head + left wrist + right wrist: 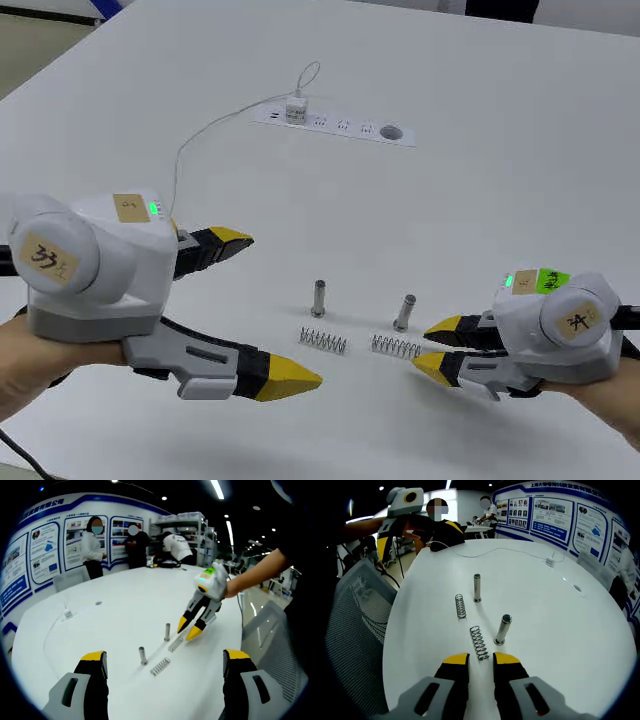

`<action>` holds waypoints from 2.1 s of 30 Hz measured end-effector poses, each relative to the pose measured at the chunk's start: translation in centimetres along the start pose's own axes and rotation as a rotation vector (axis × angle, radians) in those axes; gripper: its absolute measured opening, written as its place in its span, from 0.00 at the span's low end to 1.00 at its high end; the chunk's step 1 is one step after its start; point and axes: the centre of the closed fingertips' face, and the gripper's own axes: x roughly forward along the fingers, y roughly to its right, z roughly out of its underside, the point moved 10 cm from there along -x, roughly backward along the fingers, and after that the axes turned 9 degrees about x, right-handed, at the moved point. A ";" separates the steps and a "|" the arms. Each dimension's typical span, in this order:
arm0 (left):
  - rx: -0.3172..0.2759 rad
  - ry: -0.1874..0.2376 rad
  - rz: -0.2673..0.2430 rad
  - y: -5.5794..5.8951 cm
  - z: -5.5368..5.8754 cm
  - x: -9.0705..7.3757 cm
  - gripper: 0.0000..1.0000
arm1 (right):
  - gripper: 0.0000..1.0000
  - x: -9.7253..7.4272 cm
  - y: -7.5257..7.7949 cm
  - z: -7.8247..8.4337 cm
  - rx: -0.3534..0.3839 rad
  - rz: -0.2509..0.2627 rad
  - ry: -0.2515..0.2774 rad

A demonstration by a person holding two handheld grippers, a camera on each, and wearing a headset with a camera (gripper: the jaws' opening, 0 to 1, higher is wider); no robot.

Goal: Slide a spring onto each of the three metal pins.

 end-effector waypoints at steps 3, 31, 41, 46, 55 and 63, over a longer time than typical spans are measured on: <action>-0.006 -0.006 0.006 0.1 0.1 0.1 0.98 | 0.19 0.6 0.2 0.1 -0.002 -0.006 -0.007; 0.019 -0.029 0.038 0.5 -0.1 0.4 0.96 | 0.11 0.7 -0.4 -0.7 -0.004 -0.029 -0.018; 0.021 -0.008 0.037 0.5 -1.0 1.4 0.95 | 0.11 -1.8 -1.0 -2.2 -0.078 -0.051 0.010; 0.029 -0.004 0.073 1.1 -1.4 1.7 0.86 | 0.11 -2.9 -1.3 -3.2 -0.114 -0.052 0.027; 0.061 0.007 0.137 2.7 -2.0 2.9 0.78 | 0.11 -4.8 -2.6 -4.8 -0.210 -0.089 0.063; 0.065 0.059 0.167 3.8 -2.9 3.7 0.72 | 0.11 -6.0 -3.8 -5.6 -0.279 -0.127 0.077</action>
